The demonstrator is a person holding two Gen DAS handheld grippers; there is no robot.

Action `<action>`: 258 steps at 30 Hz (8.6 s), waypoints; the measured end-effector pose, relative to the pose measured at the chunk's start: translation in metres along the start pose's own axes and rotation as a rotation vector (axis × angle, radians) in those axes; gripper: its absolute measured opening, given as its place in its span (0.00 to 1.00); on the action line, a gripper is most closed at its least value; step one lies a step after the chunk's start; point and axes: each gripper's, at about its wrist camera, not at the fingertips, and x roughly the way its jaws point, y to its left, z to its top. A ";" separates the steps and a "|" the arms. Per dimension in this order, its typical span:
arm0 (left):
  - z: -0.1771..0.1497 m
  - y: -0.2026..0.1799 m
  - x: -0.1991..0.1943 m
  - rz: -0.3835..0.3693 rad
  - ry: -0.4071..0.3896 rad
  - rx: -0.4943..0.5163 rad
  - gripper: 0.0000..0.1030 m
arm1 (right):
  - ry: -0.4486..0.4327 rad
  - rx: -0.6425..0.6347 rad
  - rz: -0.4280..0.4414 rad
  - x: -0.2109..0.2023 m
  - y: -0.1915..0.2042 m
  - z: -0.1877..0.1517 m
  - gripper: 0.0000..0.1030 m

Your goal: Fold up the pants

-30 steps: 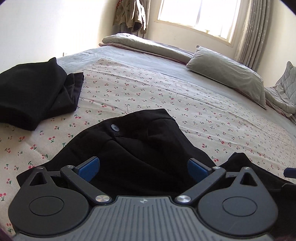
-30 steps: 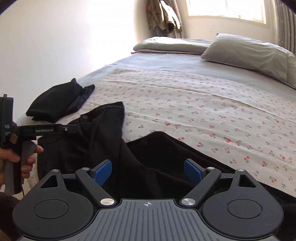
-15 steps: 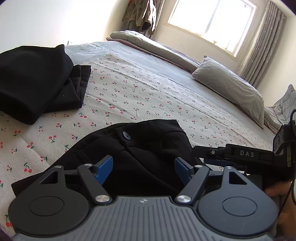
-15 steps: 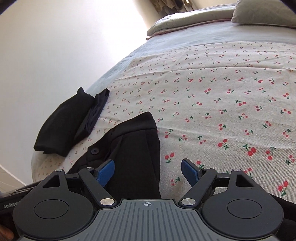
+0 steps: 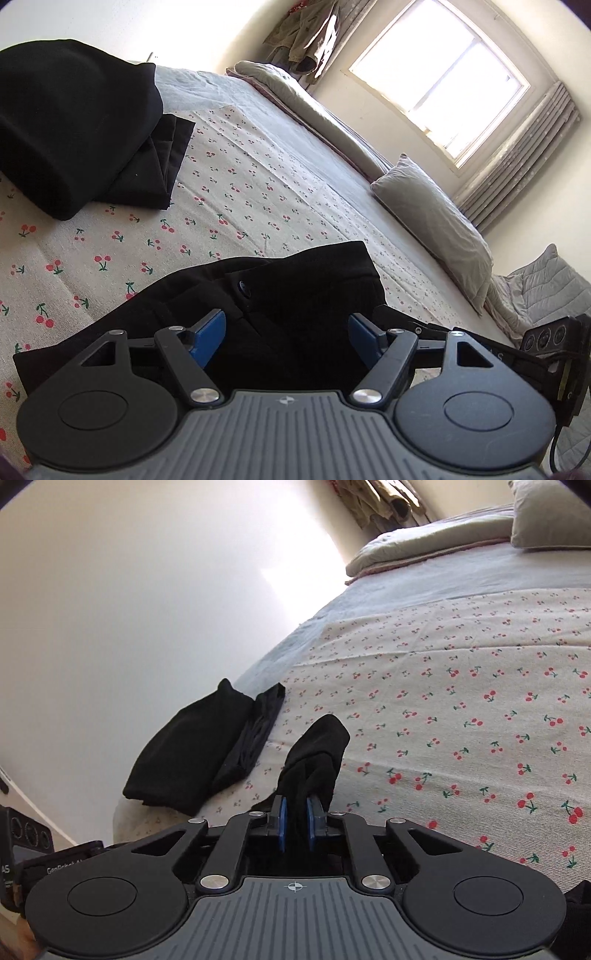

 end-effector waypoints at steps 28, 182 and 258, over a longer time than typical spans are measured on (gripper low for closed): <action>-0.003 0.040 -0.001 0.105 0.068 -0.104 0.54 | 0.201 -0.465 -0.146 -0.063 0.096 -0.105 0.35; -0.085 -0.143 0.137 -0.218 0.172 0.466 0.04 | -0.001 -0.075 -0.882 -0.336 -0.146 -0.163 0.62; -0.227 -0.218 0.040 -0.480 0.209 0.881 0.82 | 0.057 -0.313 -0.771 -0.347 -0.094 -0.201 0.65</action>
